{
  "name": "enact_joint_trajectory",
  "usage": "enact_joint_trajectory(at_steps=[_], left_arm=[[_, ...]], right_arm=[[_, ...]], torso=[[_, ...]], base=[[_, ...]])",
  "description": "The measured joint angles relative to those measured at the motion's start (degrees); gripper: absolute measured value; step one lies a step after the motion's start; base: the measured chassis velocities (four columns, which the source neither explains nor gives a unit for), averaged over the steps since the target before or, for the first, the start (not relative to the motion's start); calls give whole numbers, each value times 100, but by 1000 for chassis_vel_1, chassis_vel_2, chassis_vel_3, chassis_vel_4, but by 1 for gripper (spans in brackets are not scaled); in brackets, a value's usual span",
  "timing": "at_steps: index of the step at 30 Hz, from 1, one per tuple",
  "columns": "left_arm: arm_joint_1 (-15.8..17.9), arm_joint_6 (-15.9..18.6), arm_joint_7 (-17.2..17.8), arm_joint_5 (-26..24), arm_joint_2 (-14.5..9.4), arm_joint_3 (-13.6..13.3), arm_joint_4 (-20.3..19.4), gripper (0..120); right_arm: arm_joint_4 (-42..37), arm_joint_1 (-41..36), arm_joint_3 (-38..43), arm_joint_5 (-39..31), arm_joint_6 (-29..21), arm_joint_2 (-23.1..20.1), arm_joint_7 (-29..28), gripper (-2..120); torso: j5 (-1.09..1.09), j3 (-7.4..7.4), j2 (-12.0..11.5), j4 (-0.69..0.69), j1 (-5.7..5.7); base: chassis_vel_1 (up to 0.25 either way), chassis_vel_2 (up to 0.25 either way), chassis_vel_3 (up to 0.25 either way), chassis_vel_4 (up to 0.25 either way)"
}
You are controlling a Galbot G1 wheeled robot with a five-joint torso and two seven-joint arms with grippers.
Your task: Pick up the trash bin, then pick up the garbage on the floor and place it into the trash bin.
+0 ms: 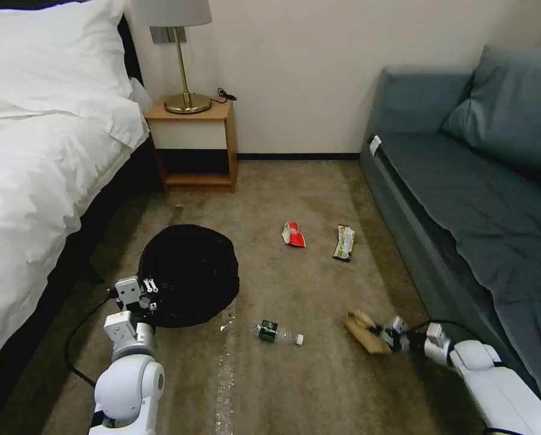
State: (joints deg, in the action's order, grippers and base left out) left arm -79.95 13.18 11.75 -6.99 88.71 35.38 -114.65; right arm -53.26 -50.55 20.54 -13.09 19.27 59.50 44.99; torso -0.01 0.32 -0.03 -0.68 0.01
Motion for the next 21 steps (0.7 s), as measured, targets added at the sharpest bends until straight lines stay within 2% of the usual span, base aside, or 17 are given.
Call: enact_joint_trajectory(at_steps=[1, 3, 4, 6, 7, 8, 10, 11, 12, 14, 16, 21], left_arm=[[0, 0, 0, 0, 0, 0, 0, 4], [-7, -16, 18, 4, 0, -32, 22, 4], [-7, -16, 18, 4, 0, -32, 22, 4], [-17, -25, 20, 4, 2, -83, 30, 4], [-19, -31, 20, 3, 7, -127, 42, 4], [-19, -31, 20, 3, 7, -127, 42, 4], [-13, -34, 22, 2, 8, -190, 49, 4], [-13, -34, 22, 2, 8, -190, 49, 4], [-6, -35, 26, 3, 8, -200, 50, 4], [-4, -35, 27, 5, 8, -209, 47, 4], [-1, -35, 28, 13, 9, -256, 20, 4], [-1, -31, 29, 40, -11, -324, 21, 4]], right_arm=[[0, 0, 0, 0, 0, 0, 0, 0], [-683, -76, -149, -506, -1, 83, -528, 0], [-683, -76, -149, -506, -1, 83, -528, 0], [-1315, -131, -382, -829, 10, 199, -1120, 0], [-1770, -161, -599, -974, 21, 321, -1616, 0], [-1770, -161, -599, -974, 21, 321, -1616, 0], [-2519, -153, -1165, -964, 34, 527, -2530, 0], [-2519, -153, -1165, -964, 34, 527, -2530, 0], [-2789, -98, -1495, -957, 34, 543, -2863, 0], [-2935, -53, -1690, -967, 20, 539, -3016, 0], [-3294, 160, -2276, -1014, -76, 539, -3307, 0], [-3479, 537, -2807, -1038, -197, 704, -3483, 0]], torso=[[0, 0, 0, 0, 0], [-1, 0, 0, -1, 0], [-1, 0, 0, -1, 0], [-1, 0, 0, -1, 0], [-2, 0, 0, 0, 0], [-2, 0, 0, 0, 0], [-2, 0, 0, 2, 0], [-2, 0, 0, 2, 0], [0, 0, 0, 1, 0], [-1, 0, 0, 0, 0], [-2, 0, 0, -1, 0], [-1, 0, 0, 0, 0]], base=[[0, 0, 0, 0], [0, 0, 0, 0], [0, 0, 0, 0], [0, 0, 0, 0], [0, 0, 0, 0], [0, 0, 0, 0], [0, 0, 0, 0], [0, 0, 0, 0], [0, 0, 0, 0], [0, 0, 0, 0], [0, 0, 0, 0], [0, 0, 0, 0]])
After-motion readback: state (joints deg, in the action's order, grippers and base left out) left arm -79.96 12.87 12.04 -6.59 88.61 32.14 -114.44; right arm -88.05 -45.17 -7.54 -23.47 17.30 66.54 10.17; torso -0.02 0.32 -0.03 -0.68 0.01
